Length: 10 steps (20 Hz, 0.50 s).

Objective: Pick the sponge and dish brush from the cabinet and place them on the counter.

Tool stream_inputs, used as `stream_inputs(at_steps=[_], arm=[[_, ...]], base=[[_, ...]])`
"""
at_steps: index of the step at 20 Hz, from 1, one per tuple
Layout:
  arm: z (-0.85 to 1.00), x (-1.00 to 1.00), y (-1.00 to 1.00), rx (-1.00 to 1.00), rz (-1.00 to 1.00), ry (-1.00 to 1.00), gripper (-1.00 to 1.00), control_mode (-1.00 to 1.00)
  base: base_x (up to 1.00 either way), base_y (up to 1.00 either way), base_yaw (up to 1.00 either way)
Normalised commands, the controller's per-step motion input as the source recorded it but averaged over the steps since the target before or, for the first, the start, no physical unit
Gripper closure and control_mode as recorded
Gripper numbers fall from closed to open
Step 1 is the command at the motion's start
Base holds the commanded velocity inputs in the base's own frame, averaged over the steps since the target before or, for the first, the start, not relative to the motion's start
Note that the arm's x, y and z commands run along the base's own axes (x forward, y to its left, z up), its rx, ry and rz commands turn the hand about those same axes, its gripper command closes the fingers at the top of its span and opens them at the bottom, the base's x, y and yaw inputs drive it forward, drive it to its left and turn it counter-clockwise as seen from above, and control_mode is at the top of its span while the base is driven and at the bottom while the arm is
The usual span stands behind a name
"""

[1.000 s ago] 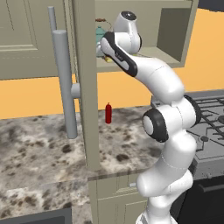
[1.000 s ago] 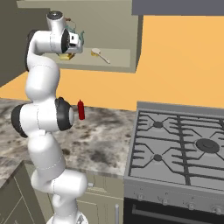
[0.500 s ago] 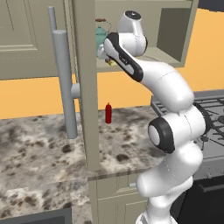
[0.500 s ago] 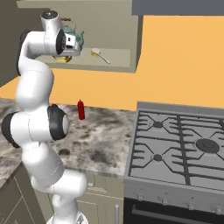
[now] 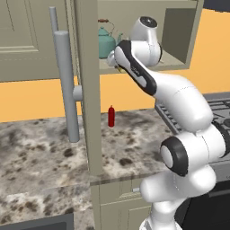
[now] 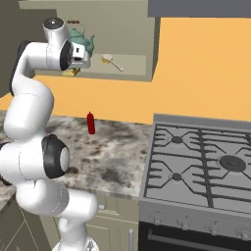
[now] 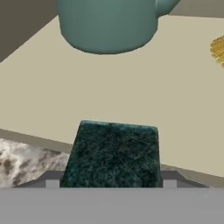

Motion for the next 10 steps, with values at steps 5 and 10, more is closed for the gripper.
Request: stream_inputs(at_steps=[5,10], arm=[[-0.32,-0.51,-0.20,0.00,0.01,0.00,1.00,-1.00],[-0.35,-0.49,-0.15,0.00,0.00,0.00,1.00,-1.00]], base=[[0.00,0.00,0.00],[0.00,0.00,0.00]])
